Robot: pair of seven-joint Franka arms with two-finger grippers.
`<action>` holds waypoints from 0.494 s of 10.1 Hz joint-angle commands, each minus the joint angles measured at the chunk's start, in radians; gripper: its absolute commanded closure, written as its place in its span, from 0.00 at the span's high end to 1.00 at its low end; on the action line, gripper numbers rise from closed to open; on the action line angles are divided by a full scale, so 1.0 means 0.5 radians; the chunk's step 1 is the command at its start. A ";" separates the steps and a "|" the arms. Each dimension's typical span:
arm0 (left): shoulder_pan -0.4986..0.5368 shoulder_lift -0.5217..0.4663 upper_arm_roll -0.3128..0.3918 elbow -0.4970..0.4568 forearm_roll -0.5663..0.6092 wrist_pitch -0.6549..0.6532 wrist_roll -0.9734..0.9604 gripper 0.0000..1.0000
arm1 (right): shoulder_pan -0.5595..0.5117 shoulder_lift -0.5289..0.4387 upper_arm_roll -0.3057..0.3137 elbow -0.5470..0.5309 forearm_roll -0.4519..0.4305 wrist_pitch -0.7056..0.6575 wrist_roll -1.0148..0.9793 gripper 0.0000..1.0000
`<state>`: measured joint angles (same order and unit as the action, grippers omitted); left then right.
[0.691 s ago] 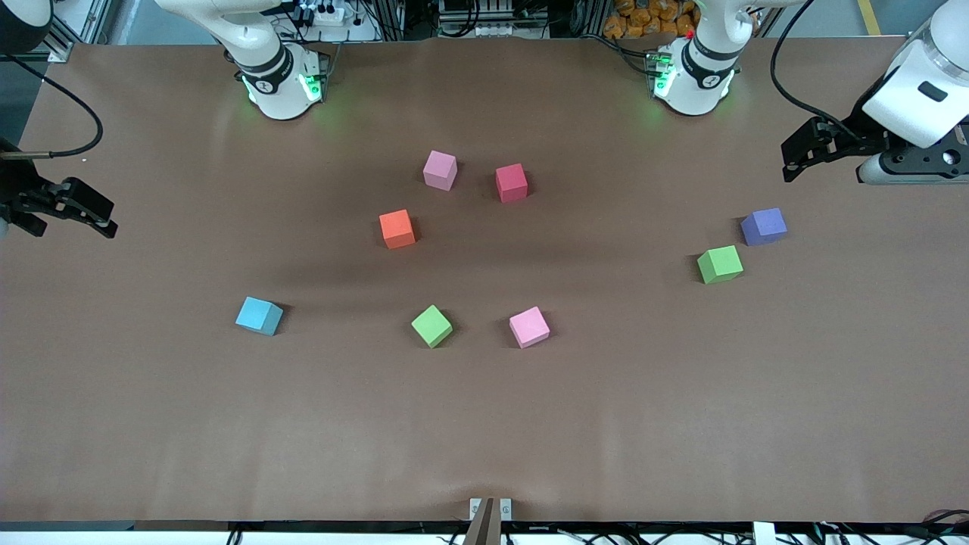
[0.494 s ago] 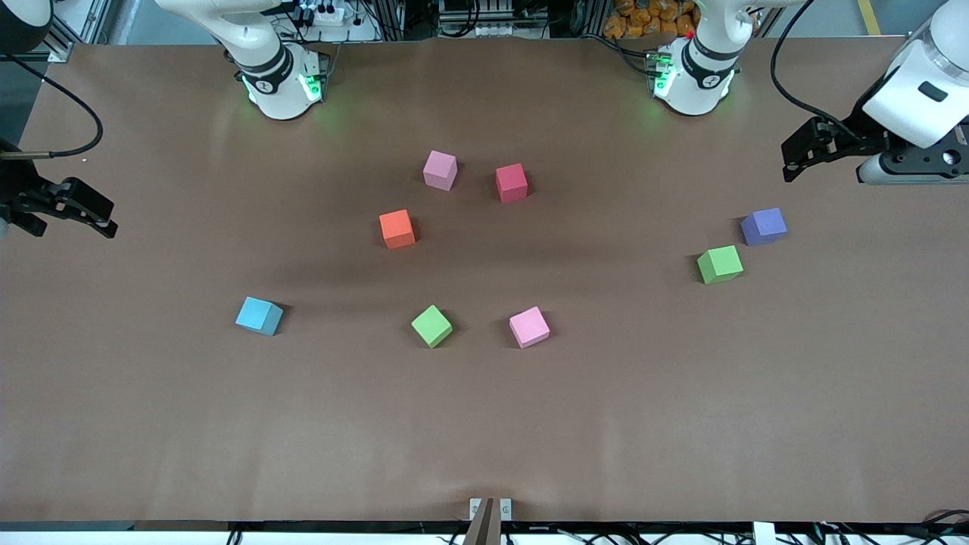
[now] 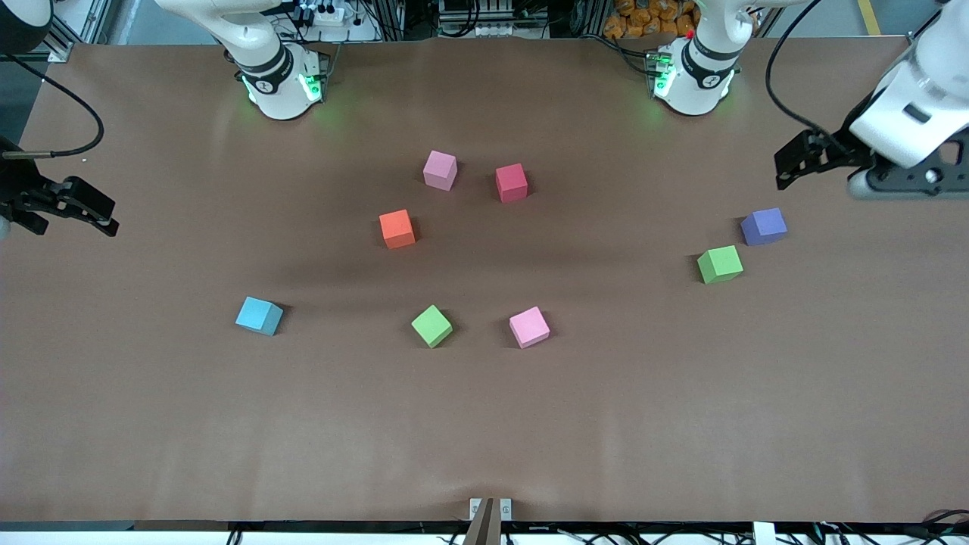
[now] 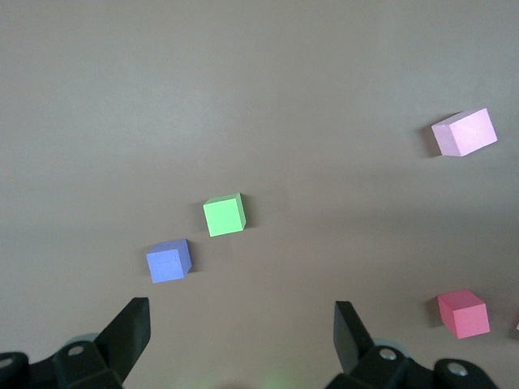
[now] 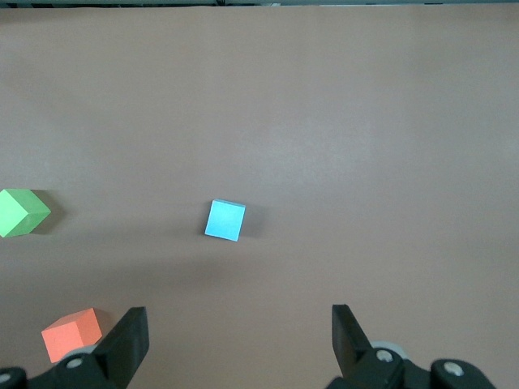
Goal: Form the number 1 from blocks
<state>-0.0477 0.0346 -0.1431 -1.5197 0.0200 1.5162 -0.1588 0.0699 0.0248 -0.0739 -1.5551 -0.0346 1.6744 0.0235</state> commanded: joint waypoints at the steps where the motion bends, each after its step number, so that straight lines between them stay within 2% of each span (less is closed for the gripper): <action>1: -0.030 0.148 -0.078 0.027 -0.003 0.127 -0.202 1.00 | -0.026 0.021 0.022 0.039 -0.004 -0.035 -0.013 1.00; 2: -0.103 0.231 -0.146 0.012 0.003 0.170 -0.426 1.00 | -0.017 0.027 0.022 0.030 -0.001 -0.029 -0.013 1.00; 5: -0.306 0.442 -0.162 0.021 -0.006 0.323 -0.789 1.00 | -0.026 0.027 0.022 -0.037 0.106 -0.002 -0.016 1.00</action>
<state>-0.1807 0.2096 -0.2267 -1.5247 0.0183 1.6411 -0.4968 0.0708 0.0396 -0.0711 -1.5648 -0.0158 1.6720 0.0235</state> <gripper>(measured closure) 0.000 0.000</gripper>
